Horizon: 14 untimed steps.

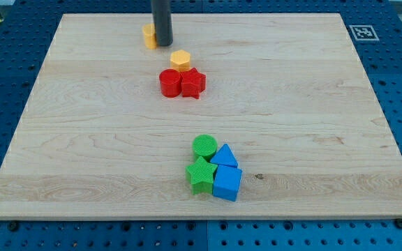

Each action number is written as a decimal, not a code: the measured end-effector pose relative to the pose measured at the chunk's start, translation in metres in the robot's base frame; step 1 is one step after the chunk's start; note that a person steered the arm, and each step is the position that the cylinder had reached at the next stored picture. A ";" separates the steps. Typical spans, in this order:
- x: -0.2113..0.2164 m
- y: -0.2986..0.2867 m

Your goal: Move the yellow heart towards the top left to the board

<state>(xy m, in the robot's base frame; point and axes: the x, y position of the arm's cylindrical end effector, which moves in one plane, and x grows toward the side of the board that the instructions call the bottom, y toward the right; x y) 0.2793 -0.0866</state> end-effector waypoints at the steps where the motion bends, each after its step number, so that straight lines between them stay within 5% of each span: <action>1: -0.006 -0.023; 14: -0.034 -0.089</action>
<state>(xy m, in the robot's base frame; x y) 0.2451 -0.1757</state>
